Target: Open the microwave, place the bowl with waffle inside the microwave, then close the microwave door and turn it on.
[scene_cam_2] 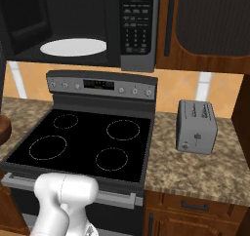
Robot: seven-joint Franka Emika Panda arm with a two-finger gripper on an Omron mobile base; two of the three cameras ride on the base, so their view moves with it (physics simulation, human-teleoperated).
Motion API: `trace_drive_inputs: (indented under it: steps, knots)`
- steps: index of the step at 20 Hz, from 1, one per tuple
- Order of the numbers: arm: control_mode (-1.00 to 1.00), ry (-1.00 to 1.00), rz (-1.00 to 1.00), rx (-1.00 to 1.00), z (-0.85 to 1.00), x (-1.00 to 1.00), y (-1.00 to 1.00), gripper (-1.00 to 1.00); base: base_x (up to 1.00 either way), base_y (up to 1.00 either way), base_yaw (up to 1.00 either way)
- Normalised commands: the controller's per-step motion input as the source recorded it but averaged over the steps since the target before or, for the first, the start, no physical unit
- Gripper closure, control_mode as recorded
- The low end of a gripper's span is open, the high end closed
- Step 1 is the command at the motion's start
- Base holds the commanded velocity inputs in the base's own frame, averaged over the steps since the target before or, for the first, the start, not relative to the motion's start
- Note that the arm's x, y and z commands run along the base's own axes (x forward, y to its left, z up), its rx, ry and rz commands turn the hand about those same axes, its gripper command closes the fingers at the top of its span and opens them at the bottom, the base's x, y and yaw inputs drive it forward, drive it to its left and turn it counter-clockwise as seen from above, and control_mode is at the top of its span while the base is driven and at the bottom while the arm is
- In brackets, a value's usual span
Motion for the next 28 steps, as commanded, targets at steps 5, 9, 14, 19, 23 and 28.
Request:
trace_drive_inputs:
  steps: [5,9,14,19,23,28]
  knots:
    - [-1.0,0.1,0.0,0.32,0.57,0.14,-0.98,1.0,0.0,0.0,0.0]
    - [-1.0,0.21,0.16,0.32,0.4,0.53,-0.44,1.0,0.0,0.0,0.0]
    - [-1.0,0.42,0.27,0.08,-0.01,0.89,-0.02,1.0,0.0,0.0,0.0]
    - [-1.0,0.1,0.09,0.64,-0.25,0.56,-0.06,1.0,0.0,0.0,0.0]
    - [-1.0,0.07,-0.11,0.63,-0.15,0.06,0.03,1.0,0.0,0.0,0.0]
    - [-1.0,0.39,-0.31,0.46,-0.15,0.0,0.19,1.0,0.0,0.0,0.0]
